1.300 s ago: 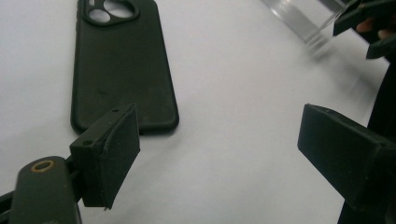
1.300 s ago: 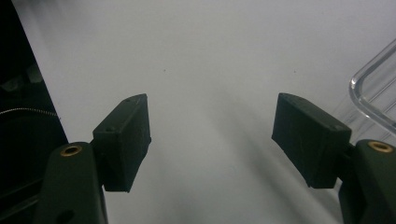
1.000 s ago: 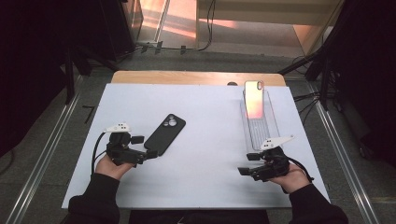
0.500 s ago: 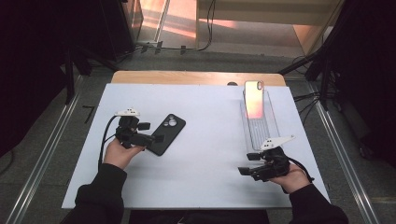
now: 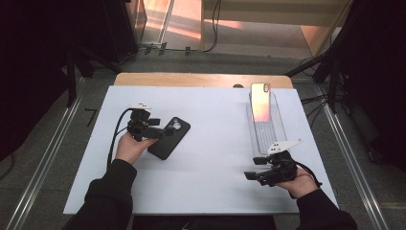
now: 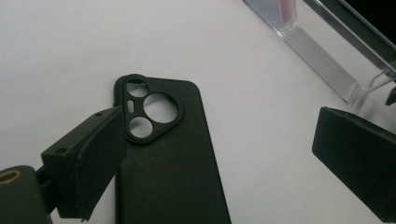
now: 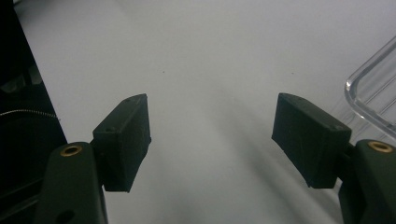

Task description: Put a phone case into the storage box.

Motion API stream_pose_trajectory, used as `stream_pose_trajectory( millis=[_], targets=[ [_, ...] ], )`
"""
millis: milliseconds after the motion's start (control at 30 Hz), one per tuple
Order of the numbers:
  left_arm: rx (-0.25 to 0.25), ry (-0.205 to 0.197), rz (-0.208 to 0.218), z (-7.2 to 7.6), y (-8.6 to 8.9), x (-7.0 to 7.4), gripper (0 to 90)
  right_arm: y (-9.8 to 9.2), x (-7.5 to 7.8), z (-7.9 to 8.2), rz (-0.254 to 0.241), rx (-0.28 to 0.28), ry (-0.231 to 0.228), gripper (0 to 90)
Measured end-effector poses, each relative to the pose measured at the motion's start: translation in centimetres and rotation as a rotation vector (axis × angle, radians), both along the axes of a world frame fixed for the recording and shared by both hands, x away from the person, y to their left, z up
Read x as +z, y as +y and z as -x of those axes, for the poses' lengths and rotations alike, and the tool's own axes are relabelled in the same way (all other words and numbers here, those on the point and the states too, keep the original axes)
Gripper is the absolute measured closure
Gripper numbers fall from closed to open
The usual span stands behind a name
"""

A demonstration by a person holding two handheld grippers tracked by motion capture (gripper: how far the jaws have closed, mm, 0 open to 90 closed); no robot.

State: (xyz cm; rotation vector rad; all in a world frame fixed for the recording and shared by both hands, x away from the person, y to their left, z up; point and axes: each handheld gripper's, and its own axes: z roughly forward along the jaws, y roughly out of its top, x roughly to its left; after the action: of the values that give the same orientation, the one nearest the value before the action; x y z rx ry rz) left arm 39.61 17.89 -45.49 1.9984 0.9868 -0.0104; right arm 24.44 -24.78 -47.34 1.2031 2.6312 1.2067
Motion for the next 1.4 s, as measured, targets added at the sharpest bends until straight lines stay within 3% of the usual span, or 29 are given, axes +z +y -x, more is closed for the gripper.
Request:
stream_pose_trajectory(
  millis=[267, 433, 1000, 1167, 1400],
  targets=[
    [0.015, -0.004, -0.031, -1.2, -0.9, -0.7, 3.2, 0.0, 0.0, 0.0, 0.001, 0.003, 0.001, 26.1],
    [0.035, -0.013, -0.121, -1.2, -1.3, -1.5, 3.3, 0.0, 0.0, 0.0, 0.001, -0.002, 0.001, 26.1],
    [0.016, 0.038, -0.203, -0.9, -1.9, -4.0, 3.2, -0.1, 0.0, 0.0, 0.005, 0.001, -0.002, 26.1],
    [0.021, 0.023, -0.206, -0.7, -2.0, -4.2, 3.0, 0.0, 0.0, 0.0, 0.005, 0.002, -0.001, 26.1],
    [0.041, -0.046, -0.281, 0.1, -2.9, -4.5, 3.3, 0.0, 0.0, 0.0, 0.008, 0.001, -0.003, 26.1]
  ],
)
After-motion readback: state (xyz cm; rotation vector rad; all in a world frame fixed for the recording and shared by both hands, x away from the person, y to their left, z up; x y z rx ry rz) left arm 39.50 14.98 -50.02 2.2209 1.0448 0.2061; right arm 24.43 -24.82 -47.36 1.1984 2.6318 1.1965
